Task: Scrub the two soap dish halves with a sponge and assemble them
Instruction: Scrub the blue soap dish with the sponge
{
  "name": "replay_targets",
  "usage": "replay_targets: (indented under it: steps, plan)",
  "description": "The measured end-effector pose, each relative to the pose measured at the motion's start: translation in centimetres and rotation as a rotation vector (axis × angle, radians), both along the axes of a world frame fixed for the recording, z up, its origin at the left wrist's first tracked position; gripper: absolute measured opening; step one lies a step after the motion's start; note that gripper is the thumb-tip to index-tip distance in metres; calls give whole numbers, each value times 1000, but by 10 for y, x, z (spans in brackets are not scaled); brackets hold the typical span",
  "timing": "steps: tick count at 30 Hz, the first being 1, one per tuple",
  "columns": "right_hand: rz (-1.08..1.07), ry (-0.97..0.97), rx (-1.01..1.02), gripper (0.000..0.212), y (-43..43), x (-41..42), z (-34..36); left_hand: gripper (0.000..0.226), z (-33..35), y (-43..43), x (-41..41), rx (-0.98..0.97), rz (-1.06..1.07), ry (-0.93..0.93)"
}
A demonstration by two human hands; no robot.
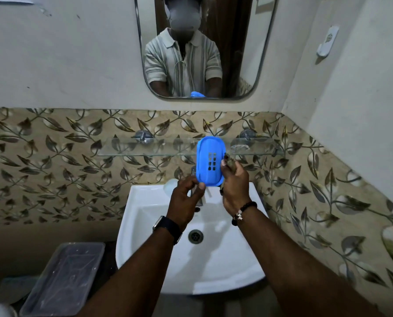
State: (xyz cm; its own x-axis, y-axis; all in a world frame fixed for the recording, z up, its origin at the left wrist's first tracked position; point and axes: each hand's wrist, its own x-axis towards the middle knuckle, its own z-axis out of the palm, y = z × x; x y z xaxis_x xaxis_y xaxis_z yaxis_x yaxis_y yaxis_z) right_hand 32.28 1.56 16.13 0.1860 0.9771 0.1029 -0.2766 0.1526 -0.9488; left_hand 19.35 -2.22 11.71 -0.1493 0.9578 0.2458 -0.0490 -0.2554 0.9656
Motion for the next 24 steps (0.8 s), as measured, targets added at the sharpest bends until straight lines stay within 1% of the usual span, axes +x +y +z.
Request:
replay_targets:
  steps: [1,2,3,4,6,8,9,10,11,13,15,16,18,20,24]
  plan:
    - [25,-159,67,5,1,6,0,47,6,1,-3,3,-3,-96]
    - [53,-352,150,7,2,12,0,44,17,4,-7,-12,-9,-209]
    - [92,-548,235,14,4,19,-2,38,28,7,-13,-39,-16,-284]
    - [119,-714,305,18,5,24,-2,30,39,12,-21,-82,-34,-282]
    - [117,-874,416,27,7,33,-1,17,54,19,-36,-161,-142,-107]
    - [60,-956,537,35,9,39,-1,13,59,22,-45,-226,-273,23]
    - [27,-990,572,37,9,40,-1,10,59,22,-46,-242,-304,32]
    - [-26,-1003,578,37,7,40,-1,10,59,21,-44,-245,-306,2]
    - [-93,-985,553,35,7,37,-2,12,58,19,-41,-246,-285,-53]
    - [-248,-876,412,30,4,28,-6,17,50,16,-30,-258,-208,-197]
    - [-382,-783,240,33,0,17,-13,13,40,13,-19,-284,-150,-355]
    - [-427,-766,204,36,-5,13,-18,12,36,12,-15,-293,-130,-431]
    - [-448,-782,231,45,-17,5,-31,12,32,13,-10,-301,-94,-516]
    - [-437,-848,311,49,-25,2,-42,13,28,13,-9,-315,-77,-541]
    - [-360,-1033,432,45,-28,4,-51,15,19,12,-6,-343,-51,-541]
